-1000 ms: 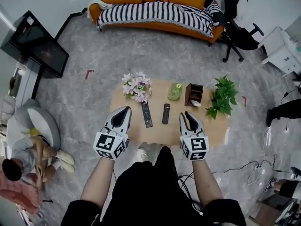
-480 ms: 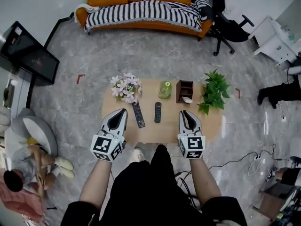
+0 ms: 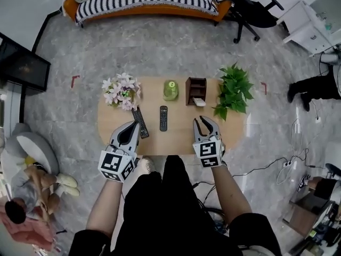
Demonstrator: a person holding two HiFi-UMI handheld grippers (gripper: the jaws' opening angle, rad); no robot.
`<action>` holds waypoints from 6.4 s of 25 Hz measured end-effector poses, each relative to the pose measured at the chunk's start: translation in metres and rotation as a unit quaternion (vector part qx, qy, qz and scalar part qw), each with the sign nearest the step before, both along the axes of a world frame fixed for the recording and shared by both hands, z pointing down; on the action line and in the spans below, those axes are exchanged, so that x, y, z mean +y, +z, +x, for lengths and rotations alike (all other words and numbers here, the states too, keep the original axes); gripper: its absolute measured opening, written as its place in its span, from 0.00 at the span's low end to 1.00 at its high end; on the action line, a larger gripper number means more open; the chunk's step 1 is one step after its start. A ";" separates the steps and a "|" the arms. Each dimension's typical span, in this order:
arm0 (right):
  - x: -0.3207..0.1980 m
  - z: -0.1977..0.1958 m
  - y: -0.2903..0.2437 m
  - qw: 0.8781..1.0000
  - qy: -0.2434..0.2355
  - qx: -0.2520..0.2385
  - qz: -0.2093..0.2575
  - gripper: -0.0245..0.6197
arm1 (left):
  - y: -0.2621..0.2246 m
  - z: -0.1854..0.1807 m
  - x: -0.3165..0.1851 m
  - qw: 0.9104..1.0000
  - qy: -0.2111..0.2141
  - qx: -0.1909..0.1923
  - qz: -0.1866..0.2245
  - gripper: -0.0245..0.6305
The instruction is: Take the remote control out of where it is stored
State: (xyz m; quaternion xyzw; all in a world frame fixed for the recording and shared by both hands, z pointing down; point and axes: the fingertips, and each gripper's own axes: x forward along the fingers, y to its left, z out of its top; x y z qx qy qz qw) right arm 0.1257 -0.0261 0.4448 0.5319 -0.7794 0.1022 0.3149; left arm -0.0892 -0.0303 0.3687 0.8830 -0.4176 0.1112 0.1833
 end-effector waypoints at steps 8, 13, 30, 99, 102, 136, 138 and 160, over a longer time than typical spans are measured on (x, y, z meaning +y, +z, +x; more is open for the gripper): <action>-0.033 0.043 0.099 0.986 -0.094 0.109 -0.089 0.24 | 0.056 0.050 -0.014 0.998 -0.005 0.001 -0.058 0.05; -0.052 0.060 0.162 0.956 -0.177 0.198 -0.126 0.26 | 0.085 0.075 -0.015 0.996 -0.003 -0.002 -0.087 0.05; -0.086 0.081 0.270 0.896 -0.264 0.292 -0.205 0.27 | 0.136 0.084 -0.016 0.986 -0.005 -0.020 -0.166 0.05; 0.050 -0.016 0.327 0.948 -0.204 0.205 -0.134 0.47 | 0.228 0.067 0.106 0.963 0.089 -0.031 -0.253 0.05; 0.049 -0.019 0.330 0.949 -0.197 0.207 -0.131 0.47 | 0.235 0.061 0.105 0.963 0.092 -0.039 -0.250 0.05; 0.111 0.016 -0.031 0.965 0.189 -0.183 -0.004 0.08 | -0.008 -0.075 0.072 0.999 -0.021 -0.009 -0.037 0.05; 0.121 0.022 -0.065 0.961 0.193 -0.194 0.029 0.08 | -0.036 -0.079 0.071 1.000 -0.027 0.001 -0.014 0.05; 0.164 0.080 -0.222 0.941 0.103 -0.267 0.182 0.08 | -0.150 -0.021 0.150 0.988 -0.082 0.052 0.116 0.05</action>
